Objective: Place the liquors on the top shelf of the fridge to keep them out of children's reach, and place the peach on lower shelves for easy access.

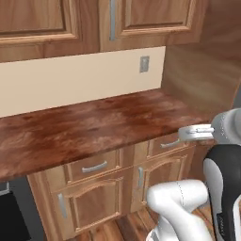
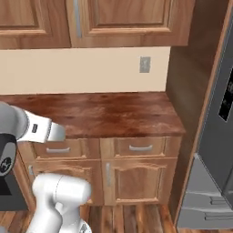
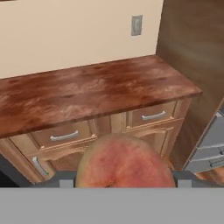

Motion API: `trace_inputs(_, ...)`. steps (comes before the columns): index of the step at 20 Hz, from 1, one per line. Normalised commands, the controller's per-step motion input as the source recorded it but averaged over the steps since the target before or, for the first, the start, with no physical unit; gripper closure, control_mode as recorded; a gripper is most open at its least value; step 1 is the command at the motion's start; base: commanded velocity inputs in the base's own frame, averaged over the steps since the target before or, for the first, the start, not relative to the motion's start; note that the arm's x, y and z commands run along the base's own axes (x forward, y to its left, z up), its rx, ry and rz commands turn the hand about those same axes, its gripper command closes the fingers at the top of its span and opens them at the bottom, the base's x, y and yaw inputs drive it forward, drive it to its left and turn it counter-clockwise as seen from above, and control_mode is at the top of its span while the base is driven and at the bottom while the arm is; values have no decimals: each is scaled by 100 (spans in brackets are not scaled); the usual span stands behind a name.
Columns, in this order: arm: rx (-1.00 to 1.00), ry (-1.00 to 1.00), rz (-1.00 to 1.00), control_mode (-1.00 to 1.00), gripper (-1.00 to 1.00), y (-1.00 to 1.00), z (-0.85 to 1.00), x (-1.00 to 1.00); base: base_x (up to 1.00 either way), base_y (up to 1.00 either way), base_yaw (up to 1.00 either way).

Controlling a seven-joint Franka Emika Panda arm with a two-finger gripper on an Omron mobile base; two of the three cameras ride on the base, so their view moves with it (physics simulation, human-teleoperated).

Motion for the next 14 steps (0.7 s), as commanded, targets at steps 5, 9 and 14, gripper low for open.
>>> trace_inputs(5,0,0,0,100,100,0,0,0,-25,-49,-66)
trace_inputs(9,0,0,0,100,100,0,0,0,-2,-50,-67)
trace_inputs(14,0,0,0,100,100,0,0,0,6,-85,-61)
